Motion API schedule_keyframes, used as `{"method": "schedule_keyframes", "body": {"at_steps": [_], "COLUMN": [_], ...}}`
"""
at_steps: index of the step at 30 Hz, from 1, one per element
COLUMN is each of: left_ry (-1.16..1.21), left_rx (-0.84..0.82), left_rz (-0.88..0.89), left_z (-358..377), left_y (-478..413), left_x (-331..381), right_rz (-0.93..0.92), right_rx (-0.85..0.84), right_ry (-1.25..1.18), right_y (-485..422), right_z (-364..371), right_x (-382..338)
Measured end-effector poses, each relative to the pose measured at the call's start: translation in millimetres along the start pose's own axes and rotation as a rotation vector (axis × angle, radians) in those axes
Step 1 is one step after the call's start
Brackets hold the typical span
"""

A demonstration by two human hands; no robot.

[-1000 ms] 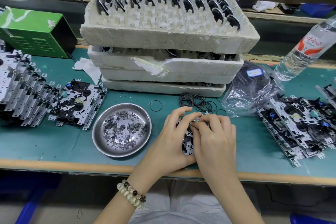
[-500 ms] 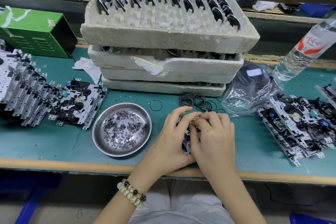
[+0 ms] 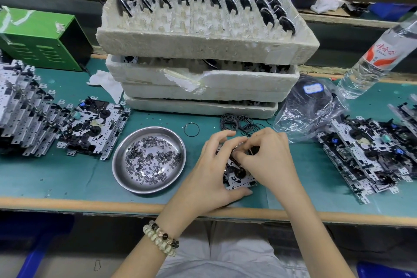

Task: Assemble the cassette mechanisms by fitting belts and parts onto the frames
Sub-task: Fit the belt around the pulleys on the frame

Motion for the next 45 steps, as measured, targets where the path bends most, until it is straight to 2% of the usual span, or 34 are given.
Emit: {"method": "schedule_keyframes", "body": {"at_steps": [7, 15, 17, 22, 25, 32, 38, 45], "left_ry": [-0.008, -0.012, -0.007, 0.035, 0.052, 0.076, 0.064, -0.087], "left_rx": [-0.016, -0.032, -0.028, -0.014, -0.011, -0.013, 0.001, 0.032], "left_rz": [-0.018, -0.033, -0.035, -0.044, -0.044, -0.062, -0.079, -0.040], "left_z": [-1.9, -2.3, -2.7, -2.8, -2.3, -1.4, -0.3, -2.1], "left_y": [0.1, 1.1, 1.1, -0.7, -1.1, -0.9, 0.1, 0.8], "left_x": [2.4, 3.0, 3.0, 5.6, 6.4, 3.1, -0.1, 4.3], "right_rz": [0.078, 0.131, 0.064, -0.123, -0.238, -0.401, -0.456, -0.484], "right_rx": [-0.157, -0.245, -0.186, 0.203, 0.319, 0.285, 0.258, 0.272], "right_ry": [-0.025, -0.068, -0.061, 0.006, 0.048, 0.278, 0.279, 0.259], "right_y": [-10.8, -15.7, -12.0, 15.3, 27.8, 25.9, 21.5, 20.3], "right_z": [-4.9, -8.8, -8.7, -3.1, 3.7, -0.5, -1.5, -2.0], "right_x": [-1.9, -4.1, -3.7, -2.2, -7.3, -16.2, -20.4, -16.4]}}
Point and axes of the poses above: each hand's wrist, its own y-axis away from the middle knuckle, its own z-axis out of the palm, x = y × z, the point moved 4 cm from there along -y, towards the middle knuckle, and after that the axes turned 9 degrees about z, right-handed, at the moved point
